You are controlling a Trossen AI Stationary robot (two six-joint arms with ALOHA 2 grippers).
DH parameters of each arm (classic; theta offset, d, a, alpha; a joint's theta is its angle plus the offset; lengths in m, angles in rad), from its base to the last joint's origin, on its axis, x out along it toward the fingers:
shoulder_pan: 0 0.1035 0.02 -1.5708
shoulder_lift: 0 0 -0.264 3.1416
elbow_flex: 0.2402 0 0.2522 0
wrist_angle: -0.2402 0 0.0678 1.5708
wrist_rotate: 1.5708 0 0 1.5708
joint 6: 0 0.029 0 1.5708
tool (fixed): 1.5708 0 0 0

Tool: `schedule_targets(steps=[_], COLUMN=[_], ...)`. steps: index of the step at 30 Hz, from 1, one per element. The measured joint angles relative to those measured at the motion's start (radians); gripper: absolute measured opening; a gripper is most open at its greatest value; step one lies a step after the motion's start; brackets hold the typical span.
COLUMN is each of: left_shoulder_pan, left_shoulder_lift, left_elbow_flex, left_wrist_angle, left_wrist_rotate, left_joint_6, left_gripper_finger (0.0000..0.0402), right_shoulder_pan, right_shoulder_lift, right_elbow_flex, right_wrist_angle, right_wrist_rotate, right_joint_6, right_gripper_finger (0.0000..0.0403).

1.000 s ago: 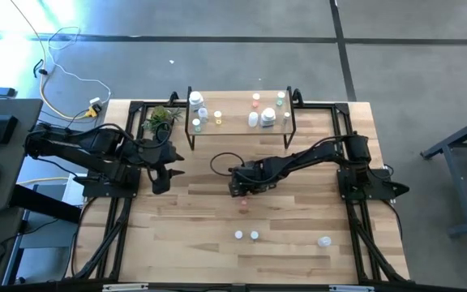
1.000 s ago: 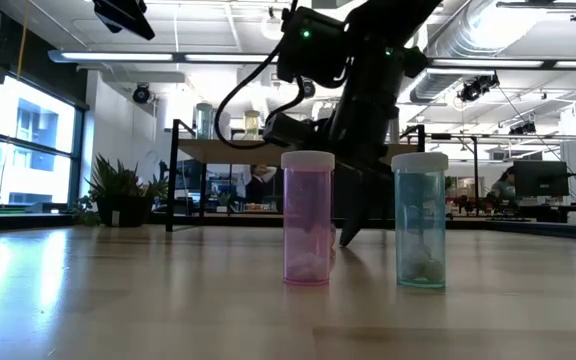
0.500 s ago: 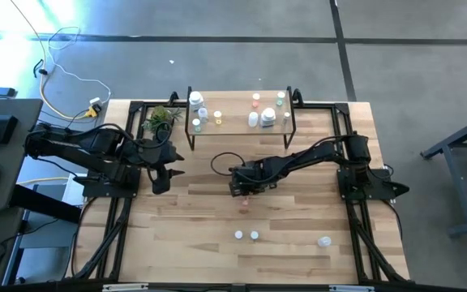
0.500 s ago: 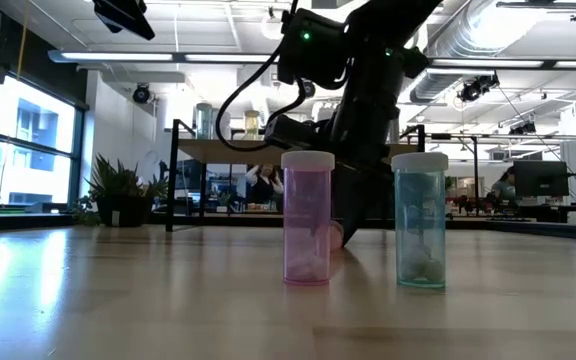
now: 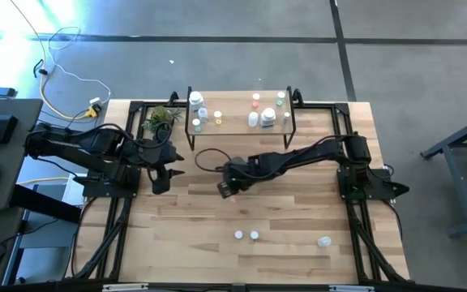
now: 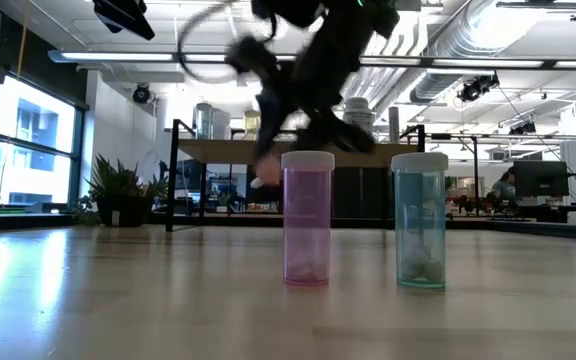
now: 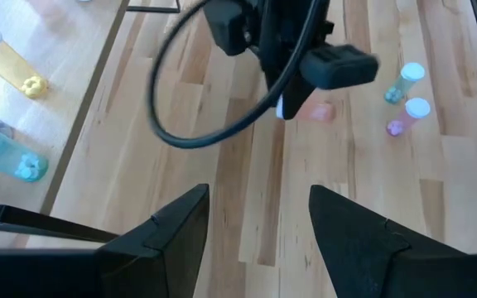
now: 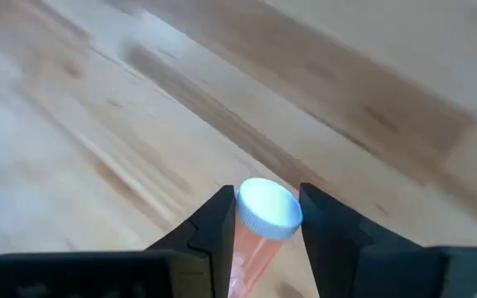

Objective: Pick and place medicine bottles onto shelf by color
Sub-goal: Put the pink pill bottle on the shelf

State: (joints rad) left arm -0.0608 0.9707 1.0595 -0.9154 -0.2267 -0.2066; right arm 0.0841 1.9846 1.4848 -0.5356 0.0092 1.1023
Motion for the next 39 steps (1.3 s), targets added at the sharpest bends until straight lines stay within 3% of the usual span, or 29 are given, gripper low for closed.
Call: schedule_targets(steps=[6,12,21,29,39], left_shoulder_pan=[0.0,0.0,0.041,0.089,0.138], left_shoulder_lift=[0.0,0.0,0.0,0.0,0.0], left_elbow_flex=[0.0,0.0,0.0,0.0,0.0], left_wrist_angle=[0.0,-0.001,0.005,0.189,0.329], left_wrist_rotate=[0.014,0.014,-0.009,0.077,0.089], left_joint_6=[-0.014,-0.064,-0.221,-0.236,-0.265], left_gripper_finger=[0.0204,0.0235,0.0259,0.0259,0.0259], right_shoulder_pan=[0.004,0.003,0.003,0.003,0.003], right_shoulder_lift=[0.0,-0.001,-0.002,-0.002,-0.003], right_elbow_flex=[0.132,0.253,0.449,0.574,0.719], right_wrist_angle=[-0.003,-0.024,-0.16,-0.193,-0.189], right_wrist_rotate=[0.048,0.121,0.272,0.355,0.409], right_joint_6=[-0.139,-0.264,-0.388,-0.473,-0.594], right_gripper_finger=[0.0108,0.0108,0.0108,0.0108,0.0108])
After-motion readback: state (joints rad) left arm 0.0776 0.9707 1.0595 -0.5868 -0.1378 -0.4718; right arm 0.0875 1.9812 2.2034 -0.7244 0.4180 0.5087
